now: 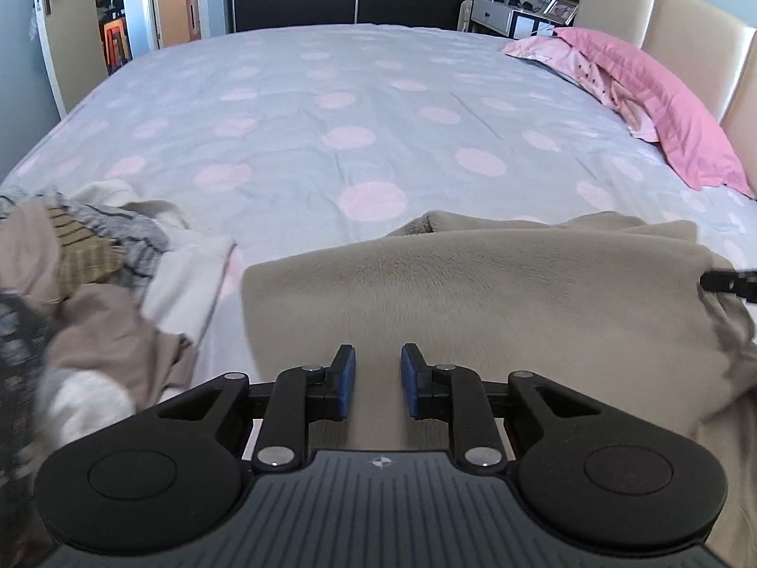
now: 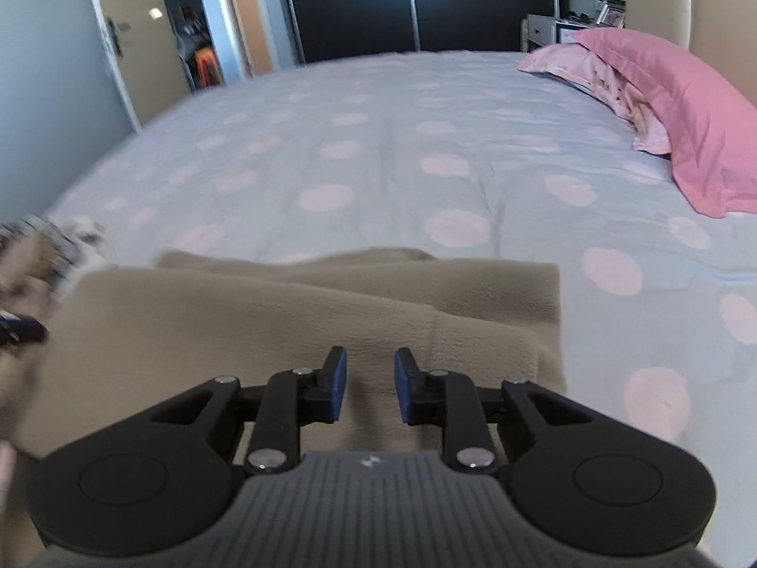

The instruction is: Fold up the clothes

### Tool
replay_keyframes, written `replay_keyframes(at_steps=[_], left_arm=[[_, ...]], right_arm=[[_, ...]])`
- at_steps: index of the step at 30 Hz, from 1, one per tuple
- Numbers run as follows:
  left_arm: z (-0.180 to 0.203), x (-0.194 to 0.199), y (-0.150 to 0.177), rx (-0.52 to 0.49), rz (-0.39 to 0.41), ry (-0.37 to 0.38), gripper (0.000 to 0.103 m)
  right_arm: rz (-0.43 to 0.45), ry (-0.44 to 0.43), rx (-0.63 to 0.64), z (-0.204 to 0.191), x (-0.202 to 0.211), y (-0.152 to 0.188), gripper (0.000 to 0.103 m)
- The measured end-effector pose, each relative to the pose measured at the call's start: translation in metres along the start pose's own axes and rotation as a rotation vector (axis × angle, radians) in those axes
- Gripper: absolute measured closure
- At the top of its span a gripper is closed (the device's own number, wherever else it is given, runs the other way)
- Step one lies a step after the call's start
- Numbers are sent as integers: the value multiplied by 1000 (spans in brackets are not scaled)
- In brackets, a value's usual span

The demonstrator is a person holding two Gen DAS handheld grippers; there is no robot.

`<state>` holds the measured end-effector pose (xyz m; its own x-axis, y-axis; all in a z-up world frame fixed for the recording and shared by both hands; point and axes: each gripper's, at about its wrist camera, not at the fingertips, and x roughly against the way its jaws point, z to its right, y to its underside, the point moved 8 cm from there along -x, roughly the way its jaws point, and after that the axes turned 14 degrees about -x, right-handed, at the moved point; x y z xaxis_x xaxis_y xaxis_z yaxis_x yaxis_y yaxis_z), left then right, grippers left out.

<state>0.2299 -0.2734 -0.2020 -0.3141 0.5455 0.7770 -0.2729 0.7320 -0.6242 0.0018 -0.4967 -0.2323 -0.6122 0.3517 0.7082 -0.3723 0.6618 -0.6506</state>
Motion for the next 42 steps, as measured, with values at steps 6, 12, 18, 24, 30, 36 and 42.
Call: replay_keyframes(at_steps=[6,12,18,24,30,36,42], left_arm=[[0,-46,-6,-4,-38,-13,85],[-3,-71,-20,-24,-110,-50,86],[-5,-40,-24,-82,-66,-93,86],[22,28,0,-173,10,-58,86],[41,23,28,-227,-49,-107,86],[36,51,32,-174,-65,-117,86],[56,92,64,-166,-70,-88,85]], right_arm=[[-22,34,-14,15,-51,0,93],[-54,63,-60,14,-80,-23,93],[-66,40,-96,18,-69,-28,94],[-32,13,18,10,-10,-9,76],[-96,88,105,22,-1,43,75],[-67,85,68,18,29,46,70],[-113,30,122,10,71,85,67]])
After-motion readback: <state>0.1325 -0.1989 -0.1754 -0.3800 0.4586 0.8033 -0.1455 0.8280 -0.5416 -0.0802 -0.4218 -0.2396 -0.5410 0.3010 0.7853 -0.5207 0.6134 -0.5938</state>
